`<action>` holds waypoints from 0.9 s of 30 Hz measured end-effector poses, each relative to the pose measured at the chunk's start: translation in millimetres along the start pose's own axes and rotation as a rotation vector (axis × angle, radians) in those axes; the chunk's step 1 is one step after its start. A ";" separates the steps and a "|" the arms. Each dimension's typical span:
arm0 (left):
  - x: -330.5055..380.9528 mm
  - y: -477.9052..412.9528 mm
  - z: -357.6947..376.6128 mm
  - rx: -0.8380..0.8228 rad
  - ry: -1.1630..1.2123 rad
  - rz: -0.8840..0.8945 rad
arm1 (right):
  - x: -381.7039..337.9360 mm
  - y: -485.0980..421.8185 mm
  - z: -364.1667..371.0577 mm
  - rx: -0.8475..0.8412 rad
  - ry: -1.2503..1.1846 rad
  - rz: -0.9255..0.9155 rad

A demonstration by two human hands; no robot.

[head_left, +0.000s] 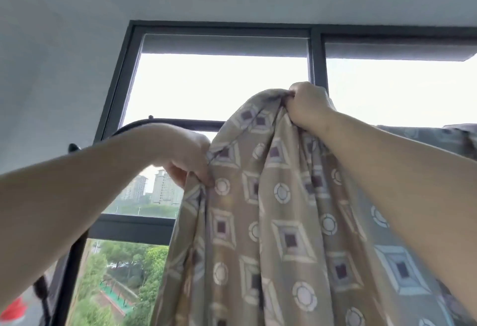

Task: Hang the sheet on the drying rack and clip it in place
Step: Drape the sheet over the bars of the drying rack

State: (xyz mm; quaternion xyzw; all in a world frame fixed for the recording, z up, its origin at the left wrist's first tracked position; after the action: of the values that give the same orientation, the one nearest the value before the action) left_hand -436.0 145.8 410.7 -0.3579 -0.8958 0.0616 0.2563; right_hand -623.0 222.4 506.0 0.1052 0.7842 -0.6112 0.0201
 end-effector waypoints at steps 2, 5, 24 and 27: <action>17.5 1.5 -38.3 0.284 -0.014 0.105 | 20.8 -5.5 -17.8 0.090 0.000 0.083; 42.2 1.6 -72.8 1.056 -0.067 0.295 | 52.3 -13.5 -48.5 0.220 0.033 0.182; 66.2 -51.6 -48.1 0.741 -0.245 0.204 | 10.6 39.9 -22.5 -0.722 -0.214 -0.150; 55.3 -40.5 -38.7 0.890 -0.074 0.252 | 22.0 29.6 -19.9 -0.648 -0.099 -0.091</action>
State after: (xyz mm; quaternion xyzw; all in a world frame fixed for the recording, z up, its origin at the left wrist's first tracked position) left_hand -475.1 150.4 478.9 -0.3167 -0.7403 0.4834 0.3434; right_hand -637.0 251.4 479.3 0.0286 0.9399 -0.3345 0.0632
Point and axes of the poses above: each hand's wrist, its own y-axis away from the middle knuckle, its own z-axis out of the palm, x = y × z, the point moved 4 cm from there along -y, towards the middle knuckle
